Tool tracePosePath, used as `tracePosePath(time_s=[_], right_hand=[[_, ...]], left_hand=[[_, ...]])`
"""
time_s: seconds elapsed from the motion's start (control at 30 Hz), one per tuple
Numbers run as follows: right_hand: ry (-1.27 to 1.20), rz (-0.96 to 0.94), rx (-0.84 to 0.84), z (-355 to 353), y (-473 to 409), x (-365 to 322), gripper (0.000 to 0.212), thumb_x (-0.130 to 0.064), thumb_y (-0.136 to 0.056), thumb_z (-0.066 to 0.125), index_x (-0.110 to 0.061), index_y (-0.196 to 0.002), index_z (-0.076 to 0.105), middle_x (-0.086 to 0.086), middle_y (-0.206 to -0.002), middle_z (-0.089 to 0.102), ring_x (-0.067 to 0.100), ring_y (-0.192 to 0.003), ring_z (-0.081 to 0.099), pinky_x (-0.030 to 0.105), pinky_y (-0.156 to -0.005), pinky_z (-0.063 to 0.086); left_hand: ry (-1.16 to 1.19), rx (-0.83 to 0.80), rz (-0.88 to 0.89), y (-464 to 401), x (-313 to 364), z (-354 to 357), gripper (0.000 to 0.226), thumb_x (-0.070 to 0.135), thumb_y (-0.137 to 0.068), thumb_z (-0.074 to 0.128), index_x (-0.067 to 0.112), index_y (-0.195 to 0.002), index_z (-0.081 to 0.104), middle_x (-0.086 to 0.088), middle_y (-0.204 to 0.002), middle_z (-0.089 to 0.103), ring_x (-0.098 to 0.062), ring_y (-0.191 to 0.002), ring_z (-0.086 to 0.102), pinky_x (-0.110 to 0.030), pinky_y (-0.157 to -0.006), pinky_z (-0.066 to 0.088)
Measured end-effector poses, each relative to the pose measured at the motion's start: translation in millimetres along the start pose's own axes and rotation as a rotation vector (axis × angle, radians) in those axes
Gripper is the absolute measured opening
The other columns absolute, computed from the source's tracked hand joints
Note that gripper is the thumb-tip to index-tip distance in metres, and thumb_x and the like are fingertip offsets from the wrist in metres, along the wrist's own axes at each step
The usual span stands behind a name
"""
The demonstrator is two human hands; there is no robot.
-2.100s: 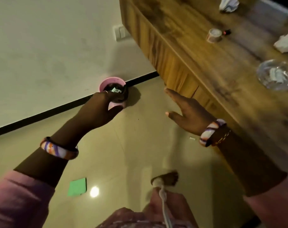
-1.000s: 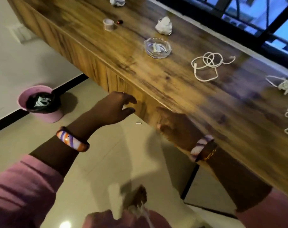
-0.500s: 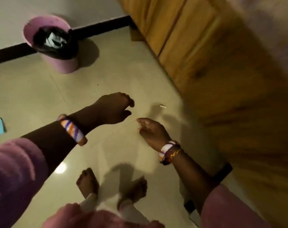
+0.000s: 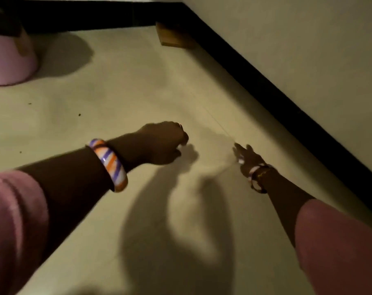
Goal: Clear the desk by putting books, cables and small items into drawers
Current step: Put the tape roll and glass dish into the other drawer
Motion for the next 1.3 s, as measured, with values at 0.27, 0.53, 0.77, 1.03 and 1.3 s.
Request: tracePosePath(time_s=[0.27, 0.53, 0.77, 1.03, 1.3], right_hand=[[-0.156, -0.018, 0.073, 39.7, 49.8, -41.8, 0.047, -0.003, -0.093, 0.045, -0.006, -0.139, 0.036, 0.015, -0.133, 0.048, 0.026, -0.125, 0.044, 0.020, -0.097, 0.033], [-0.682, -0.170, -0.100, -69.4, 223.9, -255.6, 0.024, 0.000, -0.071, 0.073, -0.020, -0.080, 0.063, 0.002, -0.081, 0.067, 0.011, -0.069, 0.062, 0.026, -0.064, 0.057], [-0.794, -0.250, -0.062, -275.1, 374.9, -389.0, 0.028, 0.011, -0.072, 0.065, -0.014, -0.069, 0.056, -0.008, -0.056, 0.060, 0.007, -0.052, 0.060, 0.037, -0.065, 0.059], [-0.689, -0.443, 0.134, -481.5, 462.0, -457.7, 0.028, -0.002, -0.072, 0.065, -0.026, -0.063, 0.055, 0.004, -0.069, 0.064, 0.030, -0.075, 0.068, 0.049, -0.074, 0.056], [-0.800, -0.355, 0.658, -634.7, 471.4, -333.1, 0.024, -0.004, -0.071, 0.069, -0.026, -0.065, 0.060, -0.008, -0.068, 0.065, 0.017, -0.070, 0.066, 0.026, -0.068, 0.055]], left_hand=[[0.009, 0.004, -0.028, 2.8, -18.7, -14.0, 0.040, 0.027, -0.093, 0.049, 0.019, -0.131, 0.045, -0.003, -0.139, 0.043, -0.021, -0.128, 0.040, -0.032, -0.093, 0.041], [0.223, 0.002, -0.226, 132.5, -49.6, -179.2, 0.043, 0.005, -0.090, 0.041, 0.023, -0.129, 0.050, -0.004, -0.132, 0.052, -0.021, -0.117, 0.053, -0.030, -0.086, 0.044], [0.389, 0.070, -0.208, 265.1, -24.4, -421.2, 0.033, 0.000, -0.086, 0.050, 0.014, -0.111, 0.067, -0.004, -0.110, 0.070, -0.016, -0.098, 0.065, -0.030, -0.086, 0.050], [0.296, 0.284, -0.053, 301.2, 14.6, -636.0, 0.017, 0.001, -0.082, 0.053, 0.004, -0.092, 0.067, -0.012, -0.091, 0.070, -0.025, -0.086, 0.064, -0.037, -0.078, 0.047], [0.428, 0.308, 0.346, 228.0, 118.5, -739.4, 0.027, 0.002, -0.085, 0.058, 0.006, -0.110, 0.066, -0.001, -0.111, 0.066, 0.003, -0.086, 0.059, -0.002, -0.069, 0.042]])
Point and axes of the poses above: each hand's wrist, its own y-axis away from the middle knuckle, its own z-axis out of the palm, x = y × z, the point moved 8 cm from there along -y, towards the middle knuckle
